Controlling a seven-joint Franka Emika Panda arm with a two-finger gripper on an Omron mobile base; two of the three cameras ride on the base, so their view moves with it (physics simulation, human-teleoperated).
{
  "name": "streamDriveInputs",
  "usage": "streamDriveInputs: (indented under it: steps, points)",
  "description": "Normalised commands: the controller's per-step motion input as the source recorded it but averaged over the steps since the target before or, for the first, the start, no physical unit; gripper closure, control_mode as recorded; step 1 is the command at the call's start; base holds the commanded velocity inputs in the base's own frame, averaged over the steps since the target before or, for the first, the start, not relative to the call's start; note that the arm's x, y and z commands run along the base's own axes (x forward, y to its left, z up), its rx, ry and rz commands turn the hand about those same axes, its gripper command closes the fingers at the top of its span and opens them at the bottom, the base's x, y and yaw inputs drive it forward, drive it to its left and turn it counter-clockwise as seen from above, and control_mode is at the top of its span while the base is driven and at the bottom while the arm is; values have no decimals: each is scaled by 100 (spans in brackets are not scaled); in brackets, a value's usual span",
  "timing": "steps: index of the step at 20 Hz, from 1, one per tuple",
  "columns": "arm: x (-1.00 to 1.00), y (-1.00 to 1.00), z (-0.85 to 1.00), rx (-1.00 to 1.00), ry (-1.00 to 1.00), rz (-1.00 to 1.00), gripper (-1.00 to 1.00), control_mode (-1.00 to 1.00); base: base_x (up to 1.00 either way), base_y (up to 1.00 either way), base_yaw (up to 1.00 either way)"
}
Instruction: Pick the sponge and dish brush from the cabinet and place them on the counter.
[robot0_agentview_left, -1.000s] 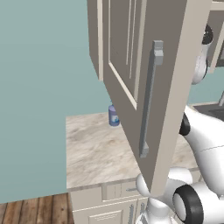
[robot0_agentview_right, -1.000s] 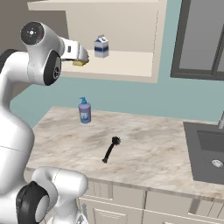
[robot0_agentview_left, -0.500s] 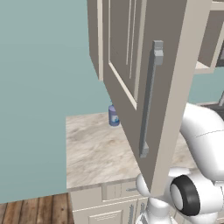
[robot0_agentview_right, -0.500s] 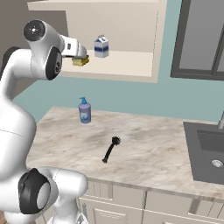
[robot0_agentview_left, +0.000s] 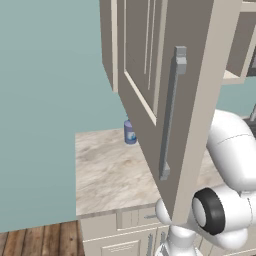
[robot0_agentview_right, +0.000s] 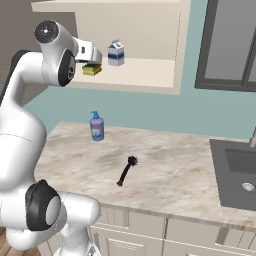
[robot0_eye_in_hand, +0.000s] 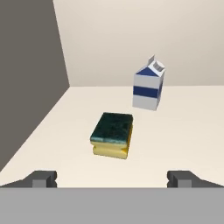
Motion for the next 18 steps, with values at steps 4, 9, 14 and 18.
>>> streamDriveInputs:
  steps: [4, 9, 14, 18]
  points:
    - [5, 0, 0, 0, 0, 0, -100, -100, 0, 0, 0]
    - [10, 0, 0, 0, 0, 0, -100, -100, 0, 0, 0]
    - [21, 0, -3, 0, 0, 0, -100, -100, 0, 0, 0]
    - [22, 0, -6, 0, 0, 0, -100, -100, 0, 0, 0]
